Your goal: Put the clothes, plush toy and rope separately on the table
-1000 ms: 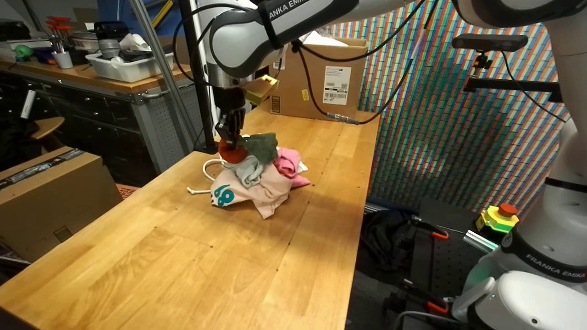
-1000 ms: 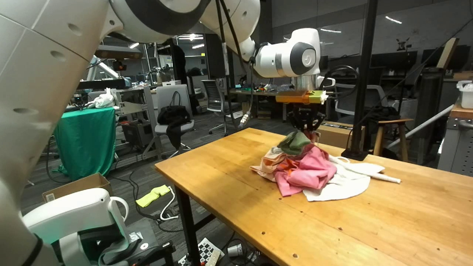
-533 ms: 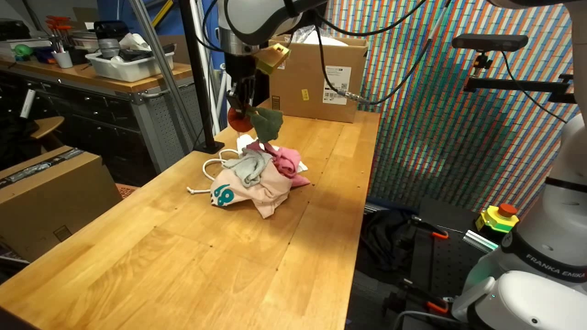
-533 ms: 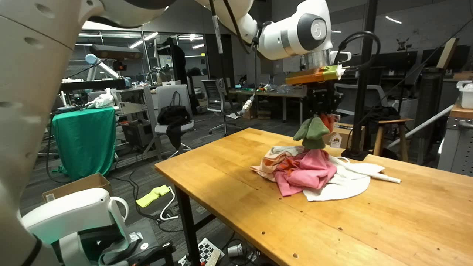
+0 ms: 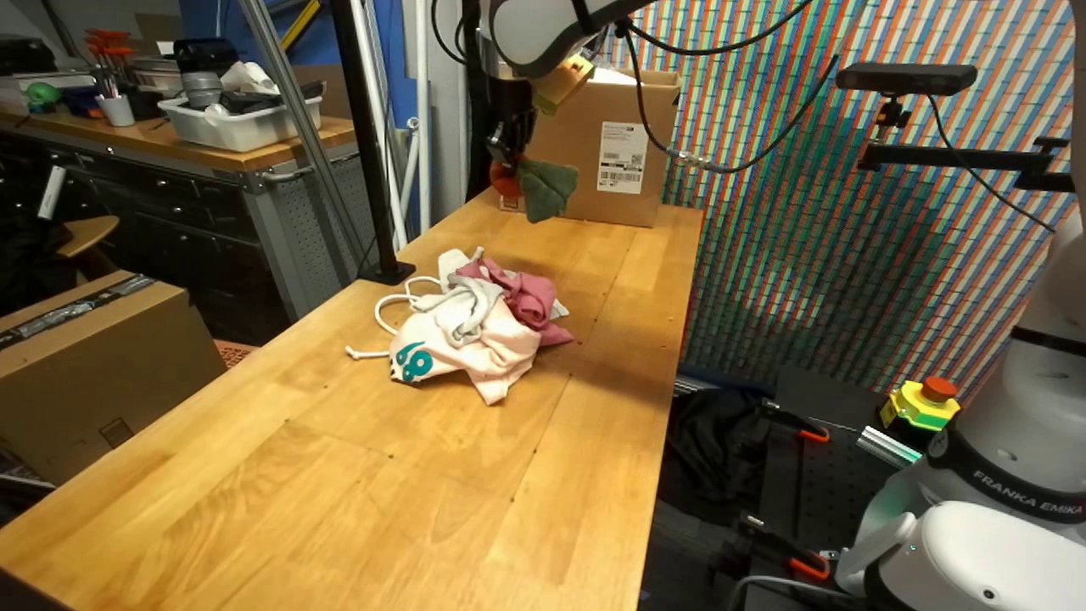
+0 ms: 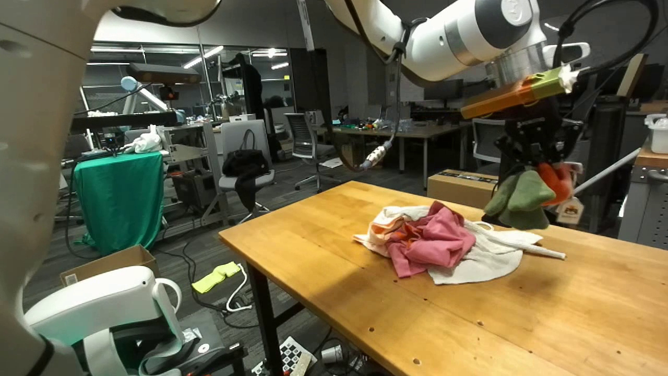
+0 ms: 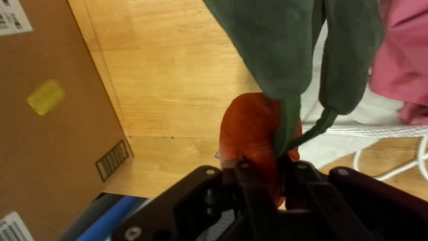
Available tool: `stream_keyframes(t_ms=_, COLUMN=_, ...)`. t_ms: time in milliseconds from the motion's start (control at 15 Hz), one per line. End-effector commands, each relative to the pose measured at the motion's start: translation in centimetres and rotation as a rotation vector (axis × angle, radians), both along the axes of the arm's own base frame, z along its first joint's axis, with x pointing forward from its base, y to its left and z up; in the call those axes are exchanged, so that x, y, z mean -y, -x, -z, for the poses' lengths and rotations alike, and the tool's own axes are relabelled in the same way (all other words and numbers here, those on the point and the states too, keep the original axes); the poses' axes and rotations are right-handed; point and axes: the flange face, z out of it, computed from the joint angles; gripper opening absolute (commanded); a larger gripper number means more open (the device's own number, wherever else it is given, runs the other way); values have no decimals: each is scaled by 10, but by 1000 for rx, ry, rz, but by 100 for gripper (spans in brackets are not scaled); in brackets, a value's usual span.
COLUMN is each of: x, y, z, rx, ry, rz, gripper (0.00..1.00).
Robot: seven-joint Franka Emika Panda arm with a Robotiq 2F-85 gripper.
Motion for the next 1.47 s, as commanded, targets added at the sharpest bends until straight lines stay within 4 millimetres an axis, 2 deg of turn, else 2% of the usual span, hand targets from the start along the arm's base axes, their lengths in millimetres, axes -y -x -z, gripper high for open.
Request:
stream_keyframes(t_ms=0, x=56, y=19, z=6, rx=30, ry=56, rz=126, gripper=10)
stream_keyframes(t_ms=133, x=88, y=30, z=18, rx=20, ry=82, rz=204, gripper=10)
stream_keyframes(t_ms=400, x=135, y=56, z=44, rx=-13, ry=112, rz=341, gripper=10)
stream_keyframes(t_ms=800, x=177, y=92, z=81, rx=-78, ry=170, rz=489, gripper=10)
stream_keyframes(t_ms=1067, x=192, y=106, z=95, rx=-95, ry=209, rz=557, gripper=11)
stream_keyframes(t_ms=1200, x=197, y=107, z=97, rx=-85, ry=220, rz=591, gripper=45)
stream_keyframes(t_ms=1400, x=198, y=104, z=98, rx=-65, ry=227, rz=630, gripper=66)
